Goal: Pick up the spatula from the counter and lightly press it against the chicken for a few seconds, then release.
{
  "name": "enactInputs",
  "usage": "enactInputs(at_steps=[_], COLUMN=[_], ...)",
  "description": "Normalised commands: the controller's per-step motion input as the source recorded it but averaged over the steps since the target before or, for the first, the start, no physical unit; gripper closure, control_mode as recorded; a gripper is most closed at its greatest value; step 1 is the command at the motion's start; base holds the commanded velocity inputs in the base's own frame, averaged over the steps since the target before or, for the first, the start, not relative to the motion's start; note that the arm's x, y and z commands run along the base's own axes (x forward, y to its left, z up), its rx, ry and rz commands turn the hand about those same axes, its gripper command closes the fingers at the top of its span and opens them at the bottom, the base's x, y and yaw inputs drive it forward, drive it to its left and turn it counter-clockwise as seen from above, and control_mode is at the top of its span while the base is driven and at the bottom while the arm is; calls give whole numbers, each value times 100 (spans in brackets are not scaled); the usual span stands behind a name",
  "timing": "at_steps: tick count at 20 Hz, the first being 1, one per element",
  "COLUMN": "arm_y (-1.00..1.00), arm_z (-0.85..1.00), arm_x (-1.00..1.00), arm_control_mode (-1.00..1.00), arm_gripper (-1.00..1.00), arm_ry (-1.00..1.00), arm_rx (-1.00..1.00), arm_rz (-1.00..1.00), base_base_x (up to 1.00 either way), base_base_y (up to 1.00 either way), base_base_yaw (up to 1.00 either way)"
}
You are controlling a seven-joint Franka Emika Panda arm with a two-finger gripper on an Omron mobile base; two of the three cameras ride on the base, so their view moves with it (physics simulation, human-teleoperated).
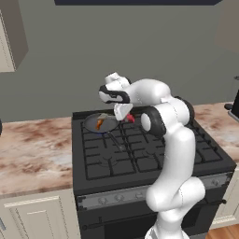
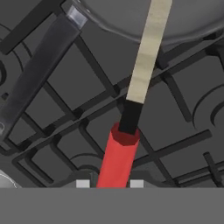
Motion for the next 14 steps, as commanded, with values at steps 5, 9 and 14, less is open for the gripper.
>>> enactInputs(at_steps=[5,9,14], arm_y=[6,7,-10], arm_z=[-7,-9,10], arm_x=[0,0,-20], arm_control_mode=[-100,-100,-100], arm_gripper=[100,100,100], arm_ry=[4,4,-3], arm_rx=[0,0,0], arm_rz=[0,0,0], base_base_x=[0,0,0], base_base_y=[0,0,0], base_base_yaw=[0,0,0])
